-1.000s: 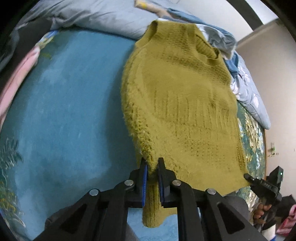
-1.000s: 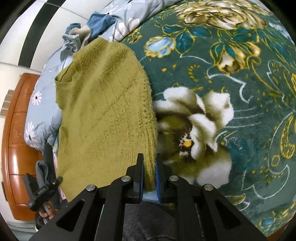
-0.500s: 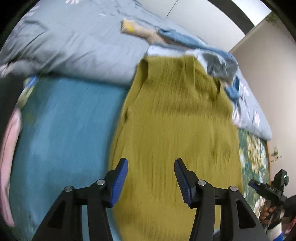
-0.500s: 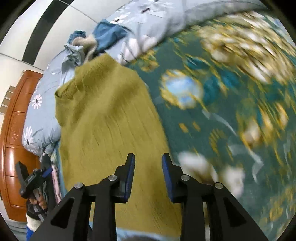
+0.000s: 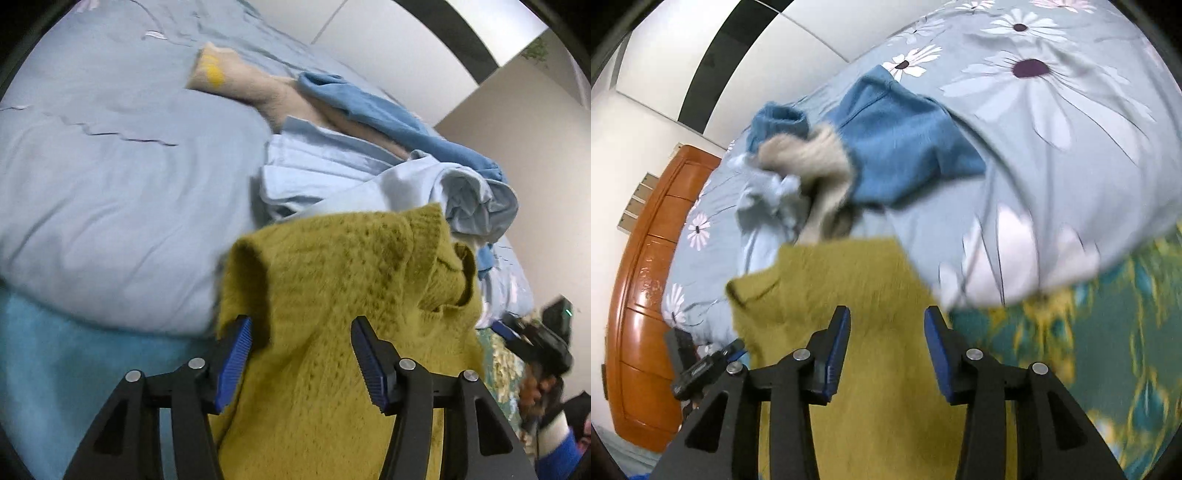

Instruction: Fold clothes

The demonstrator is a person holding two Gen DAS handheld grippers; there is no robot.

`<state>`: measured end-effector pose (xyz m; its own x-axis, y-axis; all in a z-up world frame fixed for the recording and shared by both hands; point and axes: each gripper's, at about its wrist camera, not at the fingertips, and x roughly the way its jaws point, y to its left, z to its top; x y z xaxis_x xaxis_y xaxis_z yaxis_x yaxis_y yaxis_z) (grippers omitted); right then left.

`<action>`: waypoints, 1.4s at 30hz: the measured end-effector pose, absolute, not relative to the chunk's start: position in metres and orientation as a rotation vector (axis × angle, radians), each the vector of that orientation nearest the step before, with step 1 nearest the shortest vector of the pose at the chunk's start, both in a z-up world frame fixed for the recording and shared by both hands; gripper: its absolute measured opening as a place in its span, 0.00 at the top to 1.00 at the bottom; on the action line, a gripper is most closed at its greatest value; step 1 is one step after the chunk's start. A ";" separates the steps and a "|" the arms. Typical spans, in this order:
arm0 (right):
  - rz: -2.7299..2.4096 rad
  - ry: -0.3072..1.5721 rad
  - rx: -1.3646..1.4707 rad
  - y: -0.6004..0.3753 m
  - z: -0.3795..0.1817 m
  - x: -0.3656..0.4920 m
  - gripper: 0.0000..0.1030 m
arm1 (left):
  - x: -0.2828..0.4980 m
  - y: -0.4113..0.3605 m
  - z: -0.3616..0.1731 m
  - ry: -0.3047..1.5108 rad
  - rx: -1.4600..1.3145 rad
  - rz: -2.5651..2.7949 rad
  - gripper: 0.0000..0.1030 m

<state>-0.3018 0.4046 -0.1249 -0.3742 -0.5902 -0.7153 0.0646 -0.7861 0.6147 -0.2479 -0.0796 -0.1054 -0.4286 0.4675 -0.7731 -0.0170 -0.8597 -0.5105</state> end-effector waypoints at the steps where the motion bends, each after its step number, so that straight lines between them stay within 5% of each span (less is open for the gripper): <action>1: -2.197 -0.700 1.451 0.403 -0.129 -0.312 0.58 | -0.252 -0.078 -0.108 -0.639 -1.463 2.331 0.42; 10: -2.071 -0.761 1.453 0.395 -0.151 -0.334 0.57 | -0.256 -0.085 -0.105 -0.646 -1.331 2.184 0.48; 14: -1.997 -0.794 1.397 0.397 -0.147 -0.329 0.57 | -0.260 -0.083 -0.102 -0.630 -1.295 2.184 0.91; 15: -1.976 -0.805 1.379 0.397 -0.146 -0.328 0.57 | -0.261 -0.084 -0.100 -0.638 -1.277 2.188 0.95; 18: -1.948 -0.797 1.354 0.394 -0.143 -0.327 0.62 | -0.257 -0.102 -0.091 -0.741 -1.186 2.209 0.95; 23: -1.947 -0.682 1.388 0.377 -0.139 -0.329 0.94 | -0.256 -0.132 -0.078 -0.913 -1.044 2.229 0.96; 28: -2.027 -0.735 1.238 0.376 -0.119 -0.338 0.96 | -0.267 -0.155 -0.079 -0.974 -1.012 2.278 0.96; 42: -2.101 -0.647 1.404 0.361 -0.137 -0.352 0.94 | -0.294 -0.141 -0.113 -0.878 -1.297 2.277 0.94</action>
<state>-0.3525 0.3606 -0.1371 -0.3223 -0.6578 -0.6807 0.1610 -0.7467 0.6454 -0.2939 -0.1407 -0.1131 -0.5044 0.5916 -0.6290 -0.0164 -0.7348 -0.6780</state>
